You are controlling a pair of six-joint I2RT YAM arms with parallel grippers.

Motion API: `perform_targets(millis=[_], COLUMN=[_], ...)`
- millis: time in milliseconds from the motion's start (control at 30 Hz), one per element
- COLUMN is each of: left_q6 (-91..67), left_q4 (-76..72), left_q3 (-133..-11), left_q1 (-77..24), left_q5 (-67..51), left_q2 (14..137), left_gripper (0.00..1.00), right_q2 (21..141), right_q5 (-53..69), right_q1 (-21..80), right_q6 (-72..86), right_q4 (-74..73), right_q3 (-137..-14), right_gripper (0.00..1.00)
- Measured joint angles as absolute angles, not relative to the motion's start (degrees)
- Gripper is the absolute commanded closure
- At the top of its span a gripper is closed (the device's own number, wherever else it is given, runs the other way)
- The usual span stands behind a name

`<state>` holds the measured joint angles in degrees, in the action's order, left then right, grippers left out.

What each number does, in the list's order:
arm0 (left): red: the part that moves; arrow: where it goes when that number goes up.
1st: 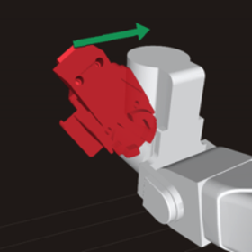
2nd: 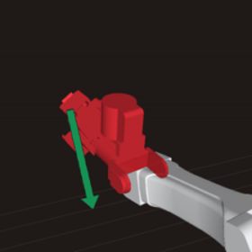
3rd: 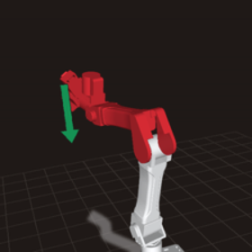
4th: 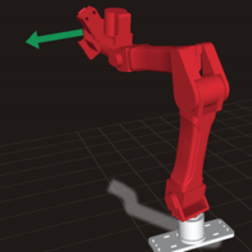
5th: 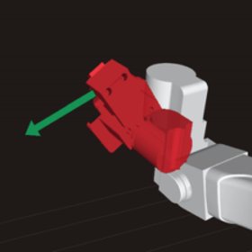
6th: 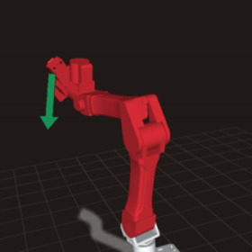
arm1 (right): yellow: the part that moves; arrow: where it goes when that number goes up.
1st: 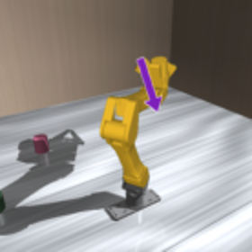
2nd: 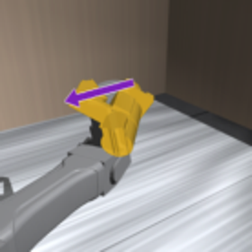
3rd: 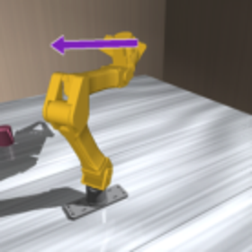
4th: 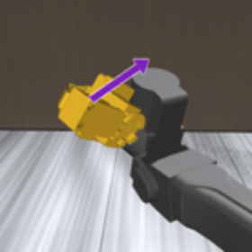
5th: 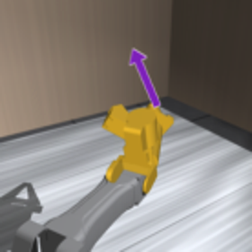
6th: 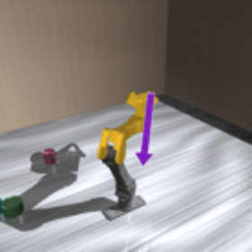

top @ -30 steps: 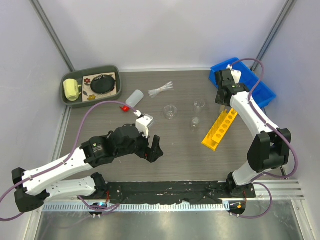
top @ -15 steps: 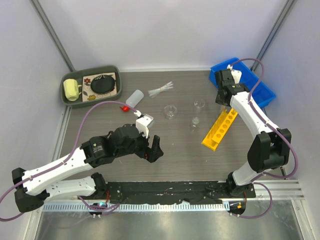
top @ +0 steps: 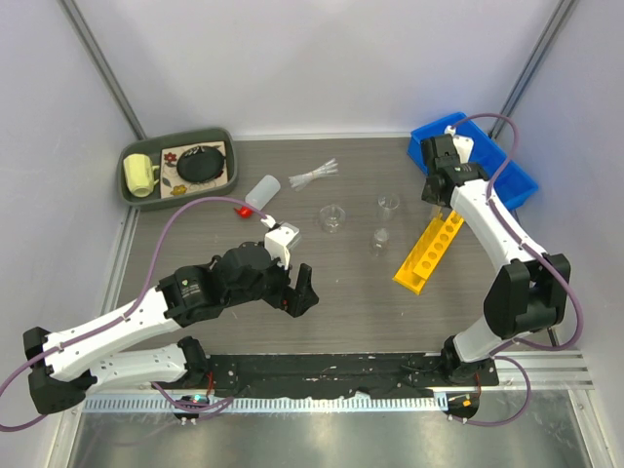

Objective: Organize the chemistry lab equipment

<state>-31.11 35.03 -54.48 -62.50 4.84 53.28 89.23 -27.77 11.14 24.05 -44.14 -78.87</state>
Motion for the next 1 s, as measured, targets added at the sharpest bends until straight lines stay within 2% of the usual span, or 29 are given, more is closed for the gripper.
perform_targets(millis=[667,1000], left_q6=[-31.11,-31.11], left_q4=[35.03,35.03], left_q3=[-54.46,-54.46], left_q1=[-62.50,-62.50], left_q5=[4.78,4.64], left_q2=[53.28,53.36], left_gripper=[0.11,0.11], right_q2=[88.36,88.38], right_q5=[-26.79,-26.17], right_q1=[11.14,11.14], right_q6=[24.12,24.29], right_q4=[-43.33,-39.81], right_q3=[-75.20,-70.65], right_gripper=[0.99,0.94])
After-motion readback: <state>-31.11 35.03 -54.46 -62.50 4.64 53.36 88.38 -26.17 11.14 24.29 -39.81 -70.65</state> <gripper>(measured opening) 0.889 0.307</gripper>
